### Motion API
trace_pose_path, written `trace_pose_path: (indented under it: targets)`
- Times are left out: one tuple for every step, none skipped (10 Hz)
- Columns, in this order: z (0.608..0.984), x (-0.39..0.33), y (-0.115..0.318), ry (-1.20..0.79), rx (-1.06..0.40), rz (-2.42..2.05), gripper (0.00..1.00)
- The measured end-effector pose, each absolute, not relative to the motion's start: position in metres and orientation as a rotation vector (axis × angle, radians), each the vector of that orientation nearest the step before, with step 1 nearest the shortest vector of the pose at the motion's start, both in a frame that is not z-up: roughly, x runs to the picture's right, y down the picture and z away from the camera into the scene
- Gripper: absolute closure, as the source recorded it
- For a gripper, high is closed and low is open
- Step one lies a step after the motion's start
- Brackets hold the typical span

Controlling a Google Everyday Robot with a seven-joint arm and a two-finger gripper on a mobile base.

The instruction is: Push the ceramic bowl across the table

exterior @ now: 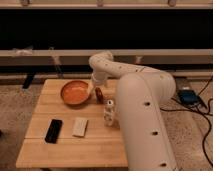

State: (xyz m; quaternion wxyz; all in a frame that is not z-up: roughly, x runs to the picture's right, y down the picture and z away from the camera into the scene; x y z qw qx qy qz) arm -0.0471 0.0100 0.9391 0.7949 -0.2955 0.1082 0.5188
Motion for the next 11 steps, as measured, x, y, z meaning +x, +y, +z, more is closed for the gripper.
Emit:
trace_pose_path:
  targets:
    - [0.939,-0.047,0.010,0.233,-0.635,1.115,0.20]
    - [0.939,-0.047,0.010,0.232,-0.635,1.115,0.20]
    - [0.939,-0.047,0.010,0.232,-0.635,1.115,0.20]
    - [0.939,-0.047,0.010,0.232,-0.635,1.115,0.20]
    - [0.939,-0.047,0.010,0.232,-0.635,1.115,0.20]
    - [0.939,-0.047,0.010,0.232,-0.634,1.114,0.20]
    - [0.938,-0.049,0.009,0.223,-0.628,1.107,0.20]
    - [0.934,-0.052,0.006,0.210,-0.621,1.092,0.20]
    - [0.925,-0.071,0.000,0.178,-0.608,1.047,0.20]
    - [0.921,-0.088,-0.003,0.159,-0.608,1.020,0.20]
    - [0.918,-0.110,-0.004,0.141,-0.609,0.988,0.20]
